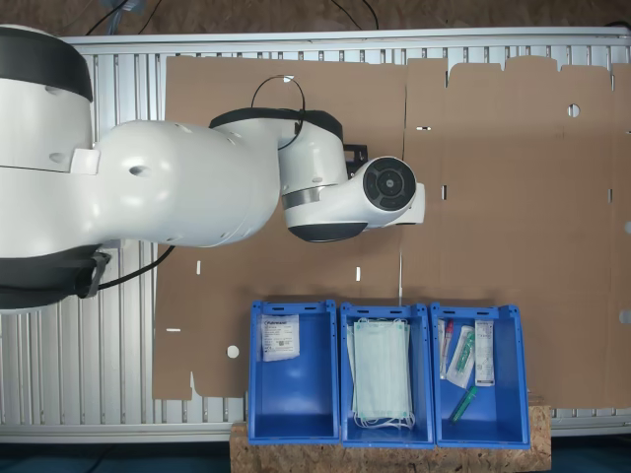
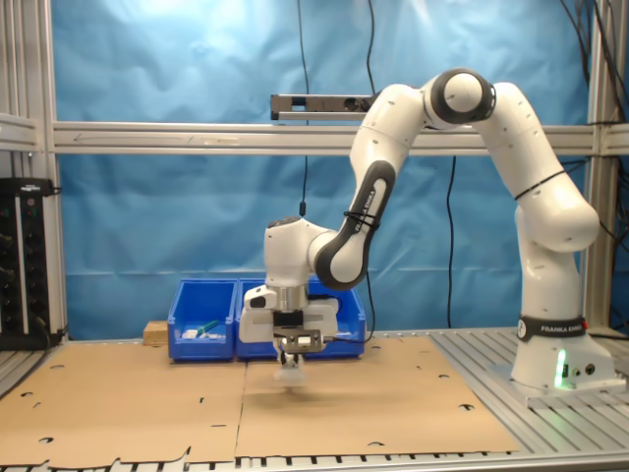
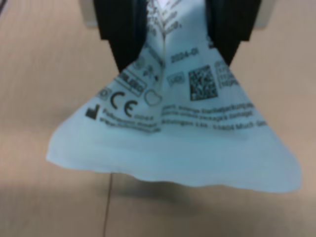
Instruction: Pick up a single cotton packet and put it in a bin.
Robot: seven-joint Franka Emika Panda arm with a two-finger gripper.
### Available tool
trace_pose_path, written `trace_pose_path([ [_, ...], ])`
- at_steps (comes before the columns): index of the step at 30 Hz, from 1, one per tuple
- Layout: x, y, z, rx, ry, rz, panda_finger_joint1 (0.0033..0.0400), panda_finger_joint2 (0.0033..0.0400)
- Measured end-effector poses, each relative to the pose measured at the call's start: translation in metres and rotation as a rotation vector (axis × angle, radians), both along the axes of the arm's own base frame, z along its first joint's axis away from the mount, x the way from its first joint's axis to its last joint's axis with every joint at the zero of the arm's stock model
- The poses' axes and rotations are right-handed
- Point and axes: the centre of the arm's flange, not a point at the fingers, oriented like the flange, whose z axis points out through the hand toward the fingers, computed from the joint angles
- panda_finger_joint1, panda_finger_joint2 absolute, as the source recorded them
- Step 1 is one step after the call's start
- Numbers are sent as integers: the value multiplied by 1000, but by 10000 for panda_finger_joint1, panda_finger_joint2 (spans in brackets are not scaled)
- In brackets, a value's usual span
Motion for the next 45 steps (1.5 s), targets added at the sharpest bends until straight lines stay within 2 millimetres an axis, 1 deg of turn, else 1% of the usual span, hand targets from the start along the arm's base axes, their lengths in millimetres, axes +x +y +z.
trace_pose_path([
  [5,-8,-3,32,-14,-21,-5,74,74],
  [6,-8,-3,32,-14,-21,-5,74,74],
  [13,-11,-13,93,-41,-74,-26,75,75],
  [17,-13,-22,126,-57,-101,-47,76,76],
  [18,-15,-28,139,-64,-110,-59,76,76],
  [22,-19,-39,158,-75,-117,-85,76,76],
  [27,-26,-53,174,-87,-105,-116,76,76],
  [32,-39,-71,183,-94,-87,-152,76,76],
  [37,-57,-97,186,-96,-61,-203,76,76],
  [45,-82,-145,186,-94,-28,-303,76,76],
])
